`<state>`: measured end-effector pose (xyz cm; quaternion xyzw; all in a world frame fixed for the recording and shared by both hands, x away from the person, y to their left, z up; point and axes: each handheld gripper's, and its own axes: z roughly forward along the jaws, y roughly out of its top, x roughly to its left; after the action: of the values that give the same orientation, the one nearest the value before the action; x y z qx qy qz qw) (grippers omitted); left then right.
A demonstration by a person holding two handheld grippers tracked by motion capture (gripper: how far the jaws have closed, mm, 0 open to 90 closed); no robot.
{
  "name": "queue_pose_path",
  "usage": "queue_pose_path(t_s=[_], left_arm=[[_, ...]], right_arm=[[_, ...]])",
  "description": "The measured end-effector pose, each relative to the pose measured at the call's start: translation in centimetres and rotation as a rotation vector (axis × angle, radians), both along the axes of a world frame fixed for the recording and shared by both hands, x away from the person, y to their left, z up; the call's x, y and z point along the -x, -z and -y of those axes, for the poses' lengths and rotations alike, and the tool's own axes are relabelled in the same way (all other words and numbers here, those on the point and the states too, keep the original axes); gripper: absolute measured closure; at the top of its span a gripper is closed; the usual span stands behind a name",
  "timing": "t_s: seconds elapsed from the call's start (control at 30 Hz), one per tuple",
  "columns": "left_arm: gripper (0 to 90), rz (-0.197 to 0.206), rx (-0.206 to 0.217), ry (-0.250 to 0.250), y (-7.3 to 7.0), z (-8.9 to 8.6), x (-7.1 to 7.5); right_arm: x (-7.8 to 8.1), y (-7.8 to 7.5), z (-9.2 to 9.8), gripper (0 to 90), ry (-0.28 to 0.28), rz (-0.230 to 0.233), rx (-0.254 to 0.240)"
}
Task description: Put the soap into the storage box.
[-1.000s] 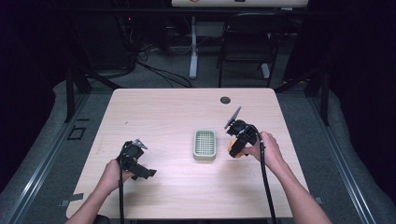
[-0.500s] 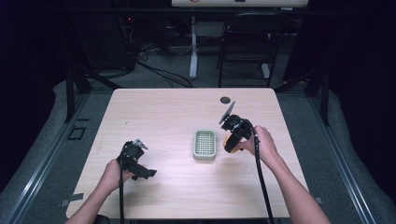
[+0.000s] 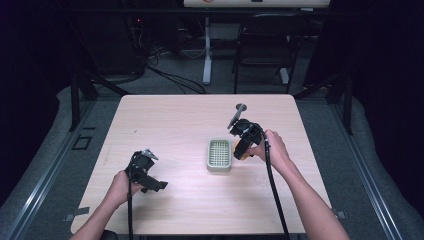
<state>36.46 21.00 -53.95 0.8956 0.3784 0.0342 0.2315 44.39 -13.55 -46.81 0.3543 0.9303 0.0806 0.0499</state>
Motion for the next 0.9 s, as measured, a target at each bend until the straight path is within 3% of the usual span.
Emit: queue_pose_path(t_s=[0.9], left_arm=[[0.1, 0.001, 0.005, -0.001, 0.0, 0.0, 0.0]], right_arm=[[-1.8, 1.3, -3.8, 26.6, -0.037, -0.029, 0.003]])
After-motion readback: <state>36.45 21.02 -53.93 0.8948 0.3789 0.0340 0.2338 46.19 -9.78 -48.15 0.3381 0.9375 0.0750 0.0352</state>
